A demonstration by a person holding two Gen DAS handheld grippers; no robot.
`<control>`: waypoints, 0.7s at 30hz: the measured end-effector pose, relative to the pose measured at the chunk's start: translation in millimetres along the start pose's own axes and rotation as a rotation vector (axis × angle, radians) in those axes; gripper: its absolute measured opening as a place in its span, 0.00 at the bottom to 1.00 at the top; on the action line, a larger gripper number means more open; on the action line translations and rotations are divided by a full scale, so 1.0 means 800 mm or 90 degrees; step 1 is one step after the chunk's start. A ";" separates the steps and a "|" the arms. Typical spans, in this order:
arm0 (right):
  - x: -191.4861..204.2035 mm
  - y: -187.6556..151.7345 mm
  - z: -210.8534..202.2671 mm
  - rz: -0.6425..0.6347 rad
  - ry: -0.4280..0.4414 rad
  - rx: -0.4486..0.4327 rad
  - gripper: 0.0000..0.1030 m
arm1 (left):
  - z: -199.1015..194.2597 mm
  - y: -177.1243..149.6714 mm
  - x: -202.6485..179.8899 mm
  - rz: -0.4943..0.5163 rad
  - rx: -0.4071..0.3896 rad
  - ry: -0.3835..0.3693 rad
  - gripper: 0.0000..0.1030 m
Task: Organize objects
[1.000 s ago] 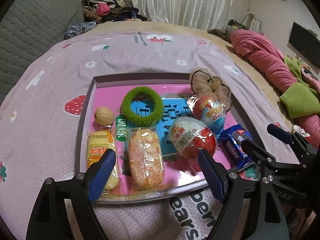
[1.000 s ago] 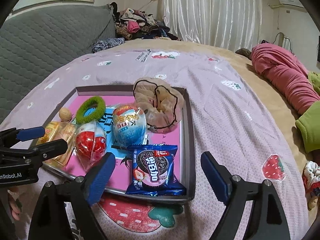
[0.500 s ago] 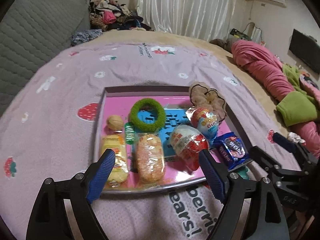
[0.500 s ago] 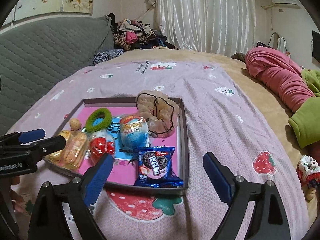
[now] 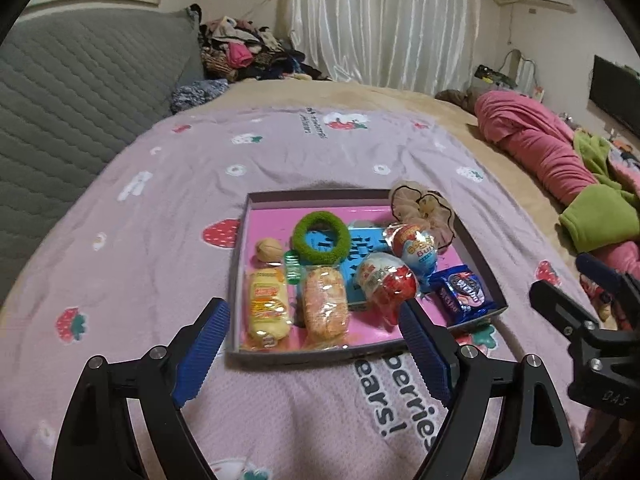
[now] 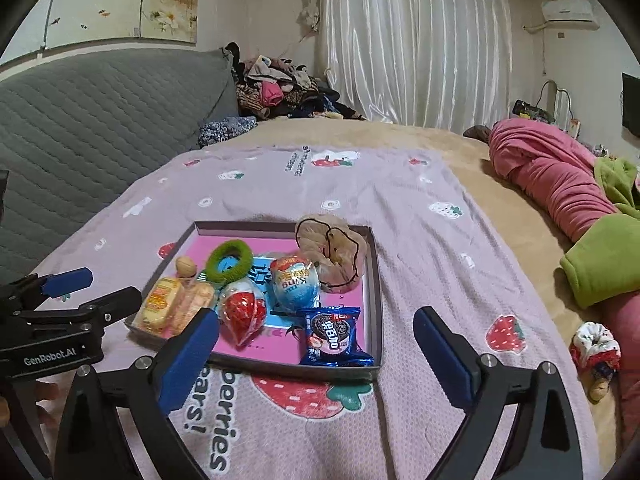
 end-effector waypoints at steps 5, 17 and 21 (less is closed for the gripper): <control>0.002 0.008 -0.027 0.002 -0.003 -0.011 0.99 | -0.033 0.003 0.002 -0.004 -0.014 0.010 0.84; 0.003 0.022 -0.092 0.006 -0.013 -0.035 0.99 | -0.109 0.007 0.006 -0.004 -0.053 0.024 0.84; 0.007 0.027 -0.113 0.000 -0.014 -0.045 0.99 | -0.133 0.010 0.007 -0.004 -0.067 0.025 0.84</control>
Point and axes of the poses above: each gripper's, at about its wrist camera, not at the fingertips, and z roughly the way its jaws point, x to its left, y to its top, the point moved 9 cm from there along z, roughly the way its jaws point, and after that the axes turned 7 degrees about -z, right-handed, at the moved point
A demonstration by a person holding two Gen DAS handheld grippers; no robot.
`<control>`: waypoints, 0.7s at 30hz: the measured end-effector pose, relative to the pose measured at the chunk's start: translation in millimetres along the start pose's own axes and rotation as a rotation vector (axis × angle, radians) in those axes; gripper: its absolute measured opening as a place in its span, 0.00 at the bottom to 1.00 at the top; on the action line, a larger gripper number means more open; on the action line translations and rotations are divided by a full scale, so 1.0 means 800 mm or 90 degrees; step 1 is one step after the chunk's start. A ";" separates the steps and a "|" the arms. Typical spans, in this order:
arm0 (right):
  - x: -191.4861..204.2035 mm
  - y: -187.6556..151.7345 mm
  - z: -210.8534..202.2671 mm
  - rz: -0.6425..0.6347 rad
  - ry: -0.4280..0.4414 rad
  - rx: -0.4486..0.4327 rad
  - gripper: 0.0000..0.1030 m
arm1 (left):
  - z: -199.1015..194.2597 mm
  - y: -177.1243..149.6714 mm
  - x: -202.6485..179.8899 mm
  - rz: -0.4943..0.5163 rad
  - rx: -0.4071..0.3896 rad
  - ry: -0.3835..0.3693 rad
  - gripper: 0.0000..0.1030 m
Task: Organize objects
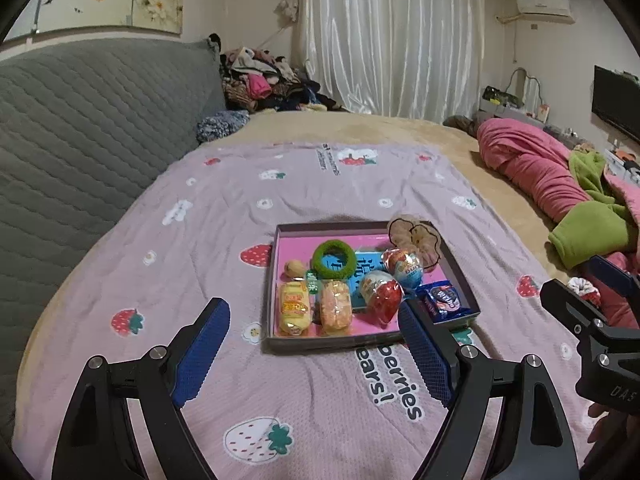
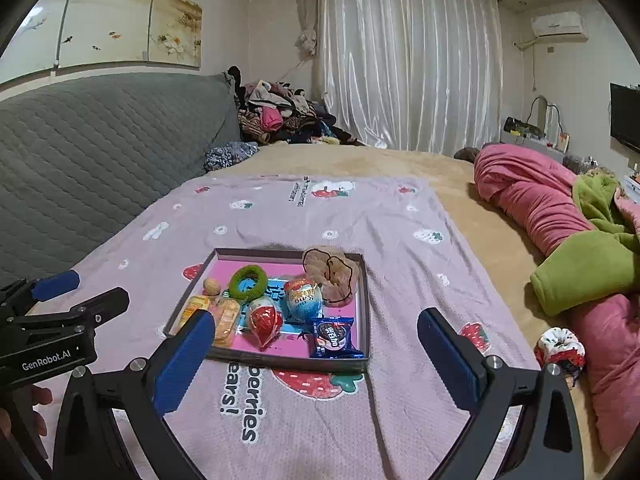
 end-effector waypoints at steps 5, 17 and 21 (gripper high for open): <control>0.006 0.003 -0.026 -0.005 -0.001 -0.008 0.99 | -0.033 0.002 -0.001 0.003 -0.018 0.003 0.84; 0.015 0.004 -0.083 -0.018 -0.007 -0.030 0.99 | -0.101 0.001 0.002 0.007 -0.051 0.022 0.84; 0.015 0.000 -0.101 -0.020 -0.014 -0.038 0.99 | -0.119 -0.006 0.006 0.004 -0.057 0.031 0.84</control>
Point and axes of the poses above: each gripper's, at about its wrist camera, not at the fingertips, and z roughly the way its jaws point, x to its left, y to its top, the point moved 9 cm from there along z, roughly the way its jaws point, and after that the axes turned 7 degrees about -z, right-handed, at the moved point
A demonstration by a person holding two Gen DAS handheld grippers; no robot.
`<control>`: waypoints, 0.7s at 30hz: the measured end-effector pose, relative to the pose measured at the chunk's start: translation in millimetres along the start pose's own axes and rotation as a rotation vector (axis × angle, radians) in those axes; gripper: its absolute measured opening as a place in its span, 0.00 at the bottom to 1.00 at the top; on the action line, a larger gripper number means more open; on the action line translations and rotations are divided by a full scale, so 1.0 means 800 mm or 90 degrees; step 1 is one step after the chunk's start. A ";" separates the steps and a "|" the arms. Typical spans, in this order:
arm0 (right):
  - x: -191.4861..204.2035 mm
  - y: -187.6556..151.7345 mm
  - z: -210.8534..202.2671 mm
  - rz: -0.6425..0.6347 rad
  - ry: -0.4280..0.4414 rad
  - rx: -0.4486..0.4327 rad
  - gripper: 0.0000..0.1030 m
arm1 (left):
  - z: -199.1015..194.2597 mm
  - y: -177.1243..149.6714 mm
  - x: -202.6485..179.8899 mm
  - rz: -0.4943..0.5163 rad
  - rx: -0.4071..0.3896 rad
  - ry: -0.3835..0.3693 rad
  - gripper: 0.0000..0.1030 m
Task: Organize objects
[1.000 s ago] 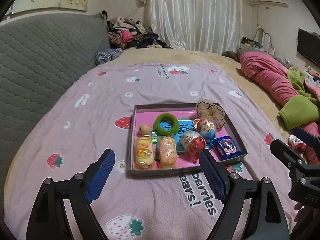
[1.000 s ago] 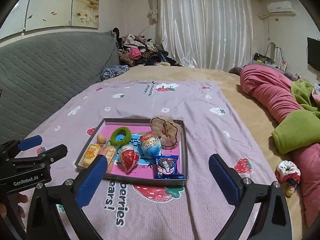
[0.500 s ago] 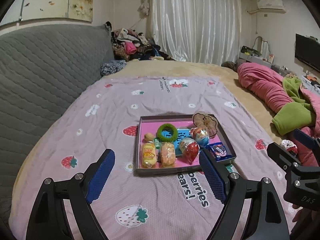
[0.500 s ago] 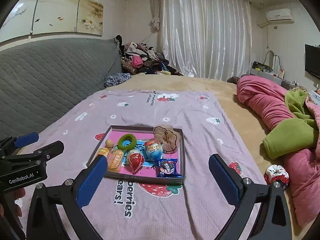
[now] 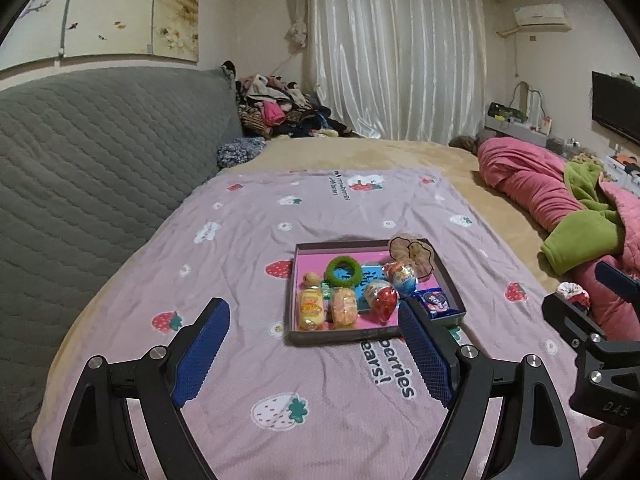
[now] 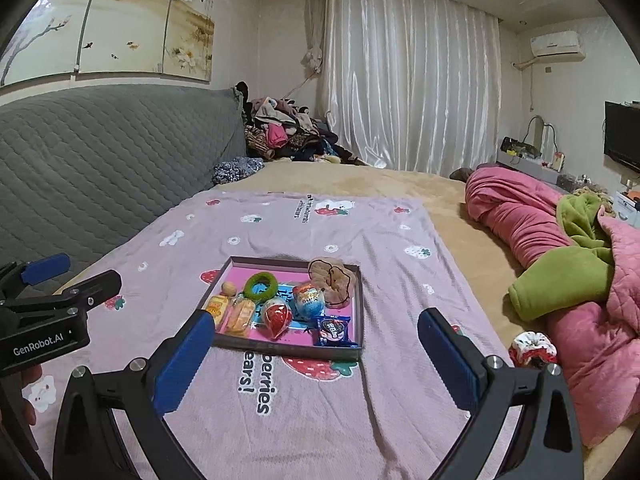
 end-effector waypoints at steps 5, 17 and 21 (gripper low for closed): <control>-0.001 -0.007 -0.018 -0.003 0.002 -0.005 0.99 | -0.015 -0.015 0.006 0.008 0.003 0.021 0.84; -0.002 -0.029 -0.054 -0.020 -0.007 -0.011 0.99 | -0.042 -0.045 0.007 -0.004 0.006 0.019 0.84; -0.003 -0.039 -0.062 -0.020 -0.006 -0.008 1.00 | -0.047 -0.057 0.009 0.009 0.006 0.033 0.84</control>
Point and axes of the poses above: each gripper's, at about its wrist camera, not at the fingertips, and z roughly the way its jaws point, x to its left, y to its top, the point moved 9 cm from there along z, roughly the way its jaws point, and after that the axes turned 7 degrees about -z, right-handed, at the moved point
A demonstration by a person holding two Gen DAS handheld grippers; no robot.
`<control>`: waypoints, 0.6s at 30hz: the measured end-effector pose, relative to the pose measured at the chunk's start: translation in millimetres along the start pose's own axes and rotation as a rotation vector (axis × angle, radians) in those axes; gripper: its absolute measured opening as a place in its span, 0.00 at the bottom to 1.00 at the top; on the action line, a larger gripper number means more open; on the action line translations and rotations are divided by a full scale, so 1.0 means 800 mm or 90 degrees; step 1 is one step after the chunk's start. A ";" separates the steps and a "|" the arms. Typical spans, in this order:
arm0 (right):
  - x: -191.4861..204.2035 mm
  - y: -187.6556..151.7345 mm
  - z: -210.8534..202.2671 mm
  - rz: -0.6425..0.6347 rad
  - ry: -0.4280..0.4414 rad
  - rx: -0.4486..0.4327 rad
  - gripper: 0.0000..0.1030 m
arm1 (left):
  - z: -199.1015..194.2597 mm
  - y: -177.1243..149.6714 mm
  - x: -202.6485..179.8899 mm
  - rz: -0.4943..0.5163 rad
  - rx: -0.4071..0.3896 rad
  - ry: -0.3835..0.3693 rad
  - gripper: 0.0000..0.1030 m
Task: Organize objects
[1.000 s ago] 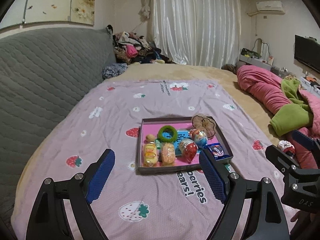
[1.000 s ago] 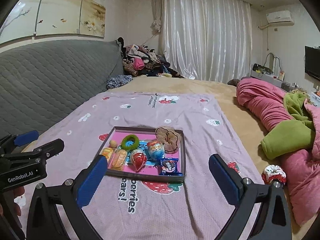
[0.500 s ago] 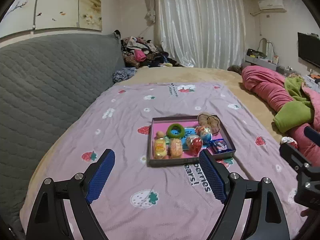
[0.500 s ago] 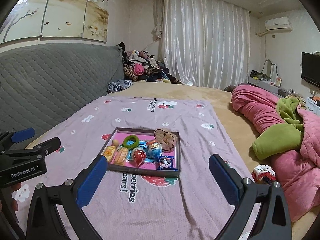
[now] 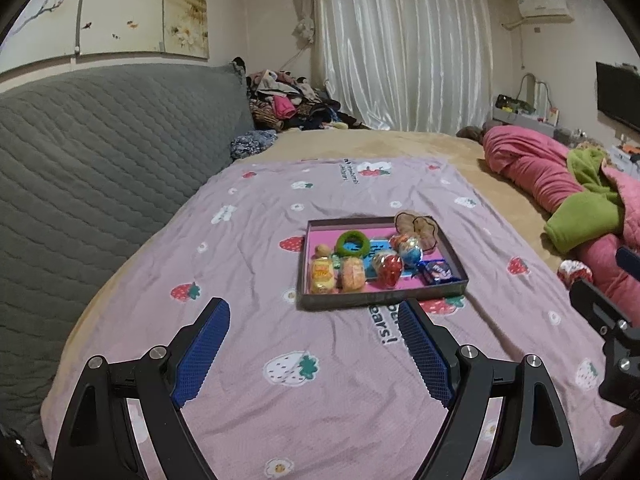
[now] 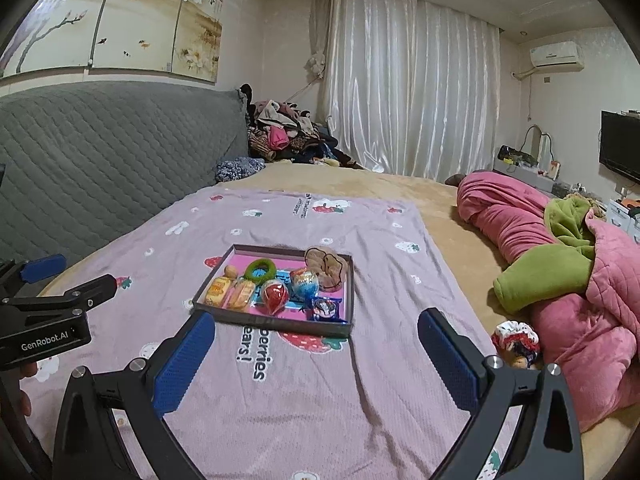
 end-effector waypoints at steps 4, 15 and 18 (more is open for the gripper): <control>0.001 -0.006 -0.007 -0.007 -0.005 -0.001 1.00 | -0.004 -0.008 0.000 0.007 -0.006 0.004 0.84; 0.004 -0.019 -0.008 -0.008 -0.007 -0.001 1.00 | -0.001 -0.031 -0.002 0.006 0.005 -0.023 0.84; 0.003 -0.023 -0.006 -0.005 -0.006 0.000 1.00 | 0.004 -0.036 -0.001 0.008 0.008 -0.018 0.84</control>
Point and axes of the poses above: each gripper's, at about its wrist camera, not at the fingertips, and z roughly the way its jaws point, x to its left, y to its top, the point moved 9 cm from there along z, roughly the way its jaws point, and after that the axes turned 7 degrees about -z, right-handed, at the moved point
